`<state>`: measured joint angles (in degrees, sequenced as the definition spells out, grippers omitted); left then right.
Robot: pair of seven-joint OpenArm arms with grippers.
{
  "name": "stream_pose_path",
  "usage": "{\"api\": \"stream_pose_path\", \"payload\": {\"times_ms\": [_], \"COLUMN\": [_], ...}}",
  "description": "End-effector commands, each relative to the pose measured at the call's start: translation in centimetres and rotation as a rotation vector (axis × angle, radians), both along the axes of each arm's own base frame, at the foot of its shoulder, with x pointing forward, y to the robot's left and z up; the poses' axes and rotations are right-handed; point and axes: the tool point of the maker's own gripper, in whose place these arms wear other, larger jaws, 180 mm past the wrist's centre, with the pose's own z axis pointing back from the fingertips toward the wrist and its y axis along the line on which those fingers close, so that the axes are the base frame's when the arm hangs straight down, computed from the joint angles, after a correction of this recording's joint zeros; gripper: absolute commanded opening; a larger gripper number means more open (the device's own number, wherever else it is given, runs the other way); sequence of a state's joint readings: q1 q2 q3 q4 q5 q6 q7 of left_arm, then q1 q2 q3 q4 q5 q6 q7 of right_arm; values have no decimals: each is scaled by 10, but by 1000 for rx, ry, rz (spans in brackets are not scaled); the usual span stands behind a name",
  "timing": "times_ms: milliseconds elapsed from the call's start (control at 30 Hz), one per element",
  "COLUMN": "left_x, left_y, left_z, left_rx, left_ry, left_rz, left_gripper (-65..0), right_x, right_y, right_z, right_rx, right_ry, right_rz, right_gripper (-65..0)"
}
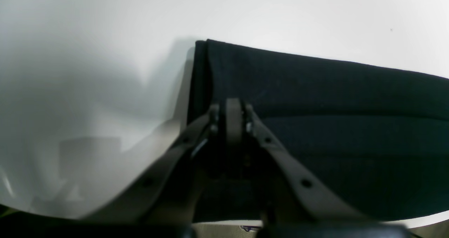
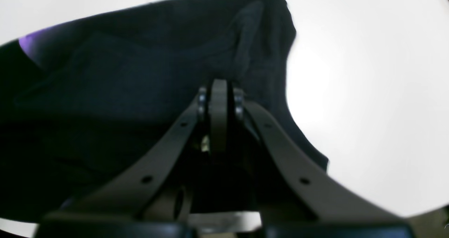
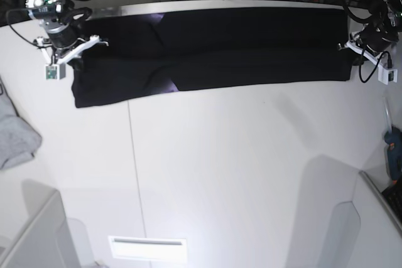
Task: Fold the T-shirt properly
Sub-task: 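Lower the folded edge onto the shirt and open both grippers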
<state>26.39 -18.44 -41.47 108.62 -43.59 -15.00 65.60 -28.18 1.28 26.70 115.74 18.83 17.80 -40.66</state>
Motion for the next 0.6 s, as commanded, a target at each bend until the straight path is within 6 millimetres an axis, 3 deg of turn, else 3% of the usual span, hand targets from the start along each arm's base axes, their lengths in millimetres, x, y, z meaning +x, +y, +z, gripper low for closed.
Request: {"api": "stream_pose_path", "payload": {"times_ms": [0,233,567], "left_x": [1,-5,-5], "left_y": [4,2,0], "left_z": [7,-6,-9], "left_rx": [22,90,102], "left_ry": [-14,52,63], "left_rz": [-14,-48,-59], "left_gripper": [-650,-650,-650], "right_x": [4,-13,-11], "right_y": [-6,-5,-7], "right_z": [12,-2,-4], "right_rx": [-5,36,37], "right_ry": [-41,47,50], "right_rz": [-4,-17,-23], "right_gripper": [-650,-650,-650]}}
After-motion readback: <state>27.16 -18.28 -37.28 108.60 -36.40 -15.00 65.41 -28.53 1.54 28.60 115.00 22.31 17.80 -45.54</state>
